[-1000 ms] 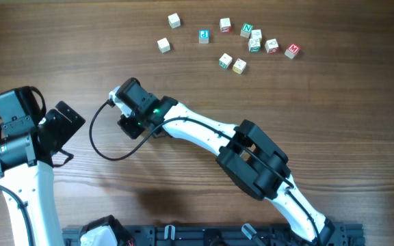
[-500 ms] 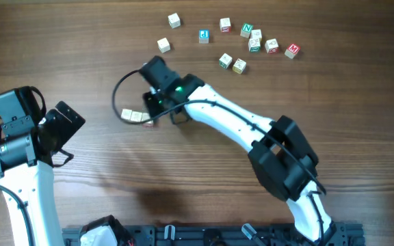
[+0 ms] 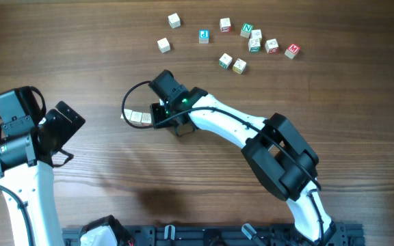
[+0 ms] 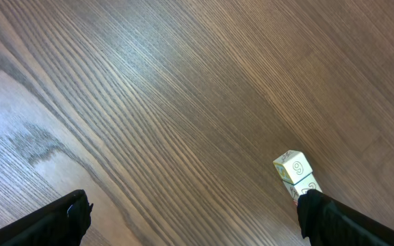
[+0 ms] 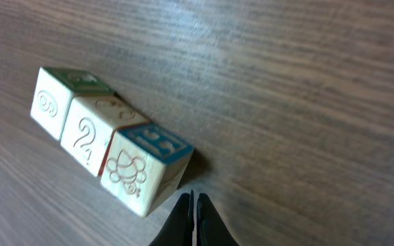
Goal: Form a horizontal line
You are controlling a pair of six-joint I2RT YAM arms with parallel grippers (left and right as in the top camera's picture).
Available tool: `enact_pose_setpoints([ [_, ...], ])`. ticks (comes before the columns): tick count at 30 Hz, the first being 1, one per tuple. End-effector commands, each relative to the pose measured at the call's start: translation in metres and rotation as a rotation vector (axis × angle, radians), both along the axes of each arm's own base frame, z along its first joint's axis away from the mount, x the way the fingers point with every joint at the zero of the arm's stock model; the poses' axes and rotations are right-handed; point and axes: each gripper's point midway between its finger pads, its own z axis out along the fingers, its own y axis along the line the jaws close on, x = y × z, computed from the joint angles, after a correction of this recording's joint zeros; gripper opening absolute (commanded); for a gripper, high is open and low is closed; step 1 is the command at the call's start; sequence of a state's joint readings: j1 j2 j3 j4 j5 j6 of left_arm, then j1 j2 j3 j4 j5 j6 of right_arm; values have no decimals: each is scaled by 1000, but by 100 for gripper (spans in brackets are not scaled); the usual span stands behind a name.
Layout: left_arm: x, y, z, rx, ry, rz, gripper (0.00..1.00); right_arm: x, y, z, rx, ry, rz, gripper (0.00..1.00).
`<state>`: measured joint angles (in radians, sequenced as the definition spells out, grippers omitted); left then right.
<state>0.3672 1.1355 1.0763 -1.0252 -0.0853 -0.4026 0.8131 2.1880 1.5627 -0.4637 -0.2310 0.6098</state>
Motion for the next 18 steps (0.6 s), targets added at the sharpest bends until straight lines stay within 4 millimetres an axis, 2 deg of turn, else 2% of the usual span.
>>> enact_pose_setpoints([
  [1,1,4,2,9,-2,20,100,-10,5,1,32,54,5,4],
  [8,1,4,2,9,-3,20,100,-10,7,2,43,57,6,4],
  [12,1,4,2,9,-3,20,100,-9,5,-10,20,63,-17,4],
  [18,1,4,2,9,-2,20,100,-6,11,-11,45,55,-10,4],
])
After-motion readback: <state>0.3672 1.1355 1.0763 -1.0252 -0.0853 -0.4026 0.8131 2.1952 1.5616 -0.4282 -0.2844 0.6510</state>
